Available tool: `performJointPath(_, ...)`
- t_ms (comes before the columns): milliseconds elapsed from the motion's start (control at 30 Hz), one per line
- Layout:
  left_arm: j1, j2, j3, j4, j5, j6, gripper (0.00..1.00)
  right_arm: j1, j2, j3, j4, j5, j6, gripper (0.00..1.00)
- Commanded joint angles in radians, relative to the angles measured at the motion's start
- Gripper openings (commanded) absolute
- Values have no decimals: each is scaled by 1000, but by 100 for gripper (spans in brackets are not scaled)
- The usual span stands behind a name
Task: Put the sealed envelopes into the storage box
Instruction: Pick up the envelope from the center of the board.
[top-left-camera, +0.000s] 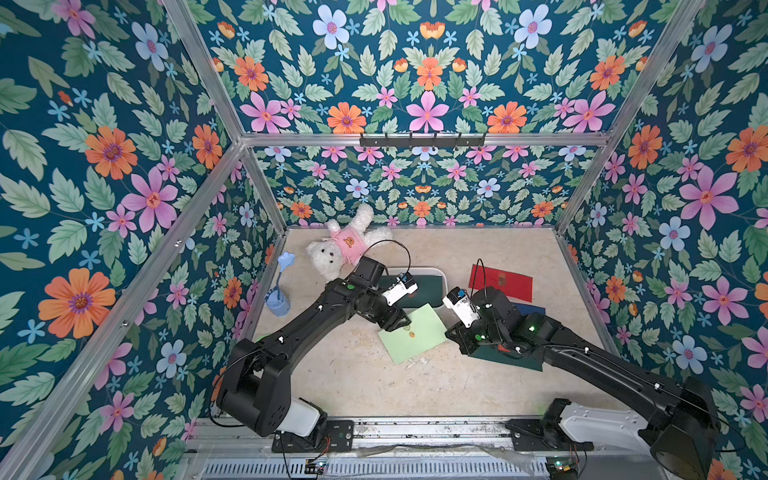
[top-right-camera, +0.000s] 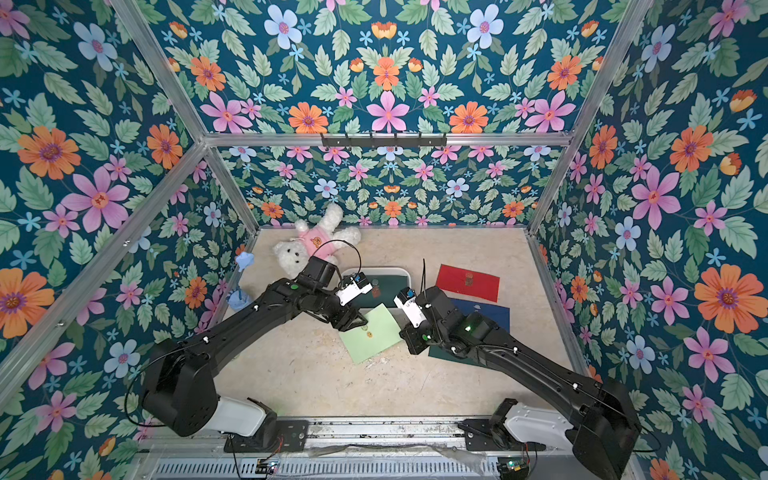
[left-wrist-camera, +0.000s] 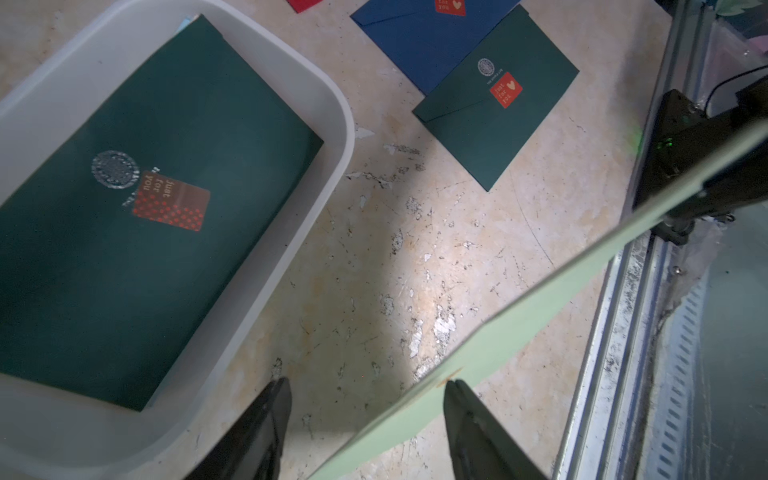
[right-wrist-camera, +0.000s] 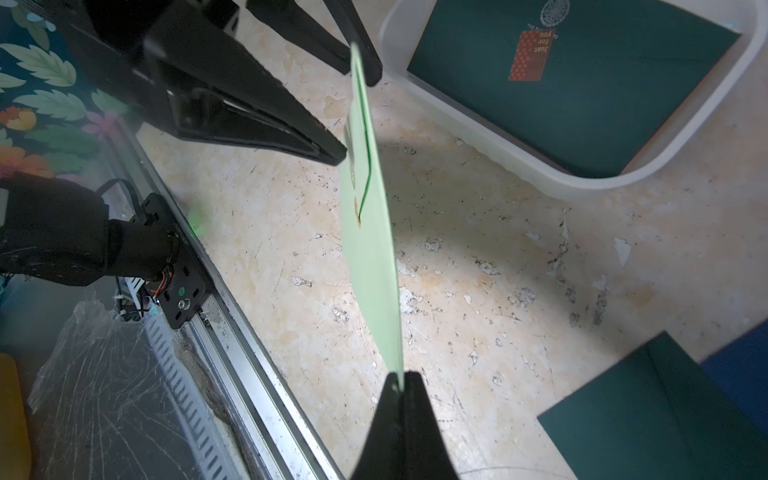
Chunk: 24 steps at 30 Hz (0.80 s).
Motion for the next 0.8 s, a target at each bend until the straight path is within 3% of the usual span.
performJointPath(0,3,4,-18,29,56,12,65,-8,-5,-1,57,-17,-32,0)
performJointPath(133,2,9,-24,32,82,6,63,-21,-6,6,79,-34,-43,0)
performJointPath(233,2,2,-24,32,104,0,56,-37,6,15,88,-37,-55,0)
performJointPath(333,3,-10,-23,29,121,-4,38,-54,28,29,89,-38,-69,0)
performJointPath(400,2,-16,-21,30,105,-25,18,-66,40,37,86,-35,-78,0)
performJointPath(533,4,-11,-7,8,59,-42,11,-101,51,40,80,-27,-92,1)
performJointPath(600,4,-2,10,-19,53,-38,0,-114,55,43,69,-12,-97,13)
performJointPath(700,4,9,33,-39,42,-55,0,-123,68,53,40,72,-103,39)
performJointPath(767,4,13,54,-54,41,-68,0,-137,77,62,28,125,-104,47)
